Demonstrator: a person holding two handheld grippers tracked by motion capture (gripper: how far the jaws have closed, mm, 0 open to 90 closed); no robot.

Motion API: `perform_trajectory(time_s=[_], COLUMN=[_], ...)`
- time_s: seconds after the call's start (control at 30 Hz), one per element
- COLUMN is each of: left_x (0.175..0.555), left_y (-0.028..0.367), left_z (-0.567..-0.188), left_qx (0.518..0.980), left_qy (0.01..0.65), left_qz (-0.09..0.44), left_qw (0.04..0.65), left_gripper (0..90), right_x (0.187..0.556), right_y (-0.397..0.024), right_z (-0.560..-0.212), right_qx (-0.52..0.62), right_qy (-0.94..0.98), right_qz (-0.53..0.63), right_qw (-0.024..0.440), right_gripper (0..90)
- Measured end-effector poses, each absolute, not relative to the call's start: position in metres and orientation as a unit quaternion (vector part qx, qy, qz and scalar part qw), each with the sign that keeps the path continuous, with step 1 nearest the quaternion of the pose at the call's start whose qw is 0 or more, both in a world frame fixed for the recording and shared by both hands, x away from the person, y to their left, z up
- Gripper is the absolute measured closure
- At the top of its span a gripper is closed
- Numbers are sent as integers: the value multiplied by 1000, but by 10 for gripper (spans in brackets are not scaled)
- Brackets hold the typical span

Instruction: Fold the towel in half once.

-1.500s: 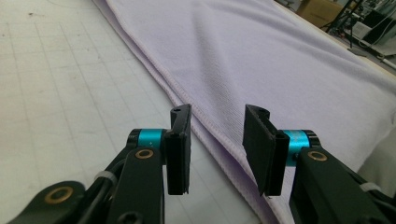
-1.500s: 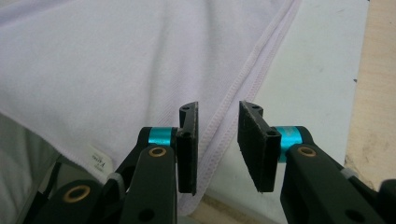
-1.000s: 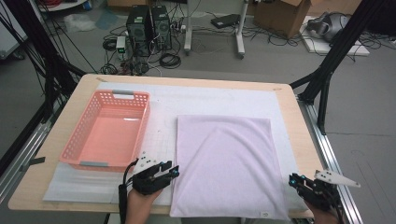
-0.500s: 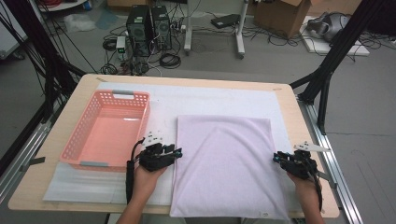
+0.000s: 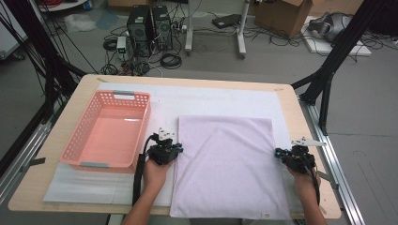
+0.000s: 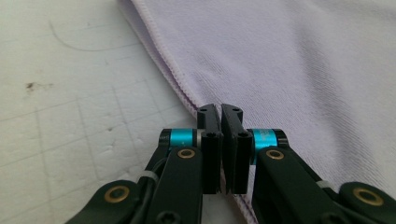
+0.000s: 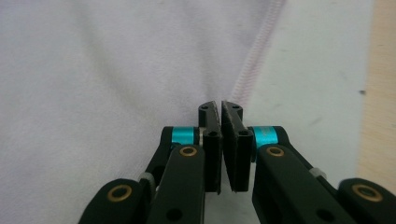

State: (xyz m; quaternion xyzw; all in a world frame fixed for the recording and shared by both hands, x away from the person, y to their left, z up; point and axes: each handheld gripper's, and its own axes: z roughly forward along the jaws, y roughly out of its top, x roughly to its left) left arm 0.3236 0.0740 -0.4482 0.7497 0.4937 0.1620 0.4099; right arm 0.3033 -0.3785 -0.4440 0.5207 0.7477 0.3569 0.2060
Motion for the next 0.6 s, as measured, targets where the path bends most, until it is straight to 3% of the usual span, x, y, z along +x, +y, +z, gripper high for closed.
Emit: perform_trajectory(time_s=[0.2, 0.3, 0.4, 0.6], left_x=[326, 331, 335, 351], left_y=[82, 85, 84, 82], left_z=[-448, -450, -451, -449], left_qx=[734, 730, 719, 721], left_qy=[512, 503, 485, 490], left_qz=[164, 155, 156, 130], left_qw=[416, 436, 472, 473], left_gripper=[842, 686, 633, 642], right_x=[302, 304, 310, 342], right_y=[-382, -383, -387, -389], right_z=[-445, -443, -438, -431], right_qx=[524, 521, 519, 503], right_qy=[746, 744, 733, 737], right_qz=[346, 360, 385, 403], right_qw=[221, 215, 209, 203], right_gripper=[867, 750, 715, 736])
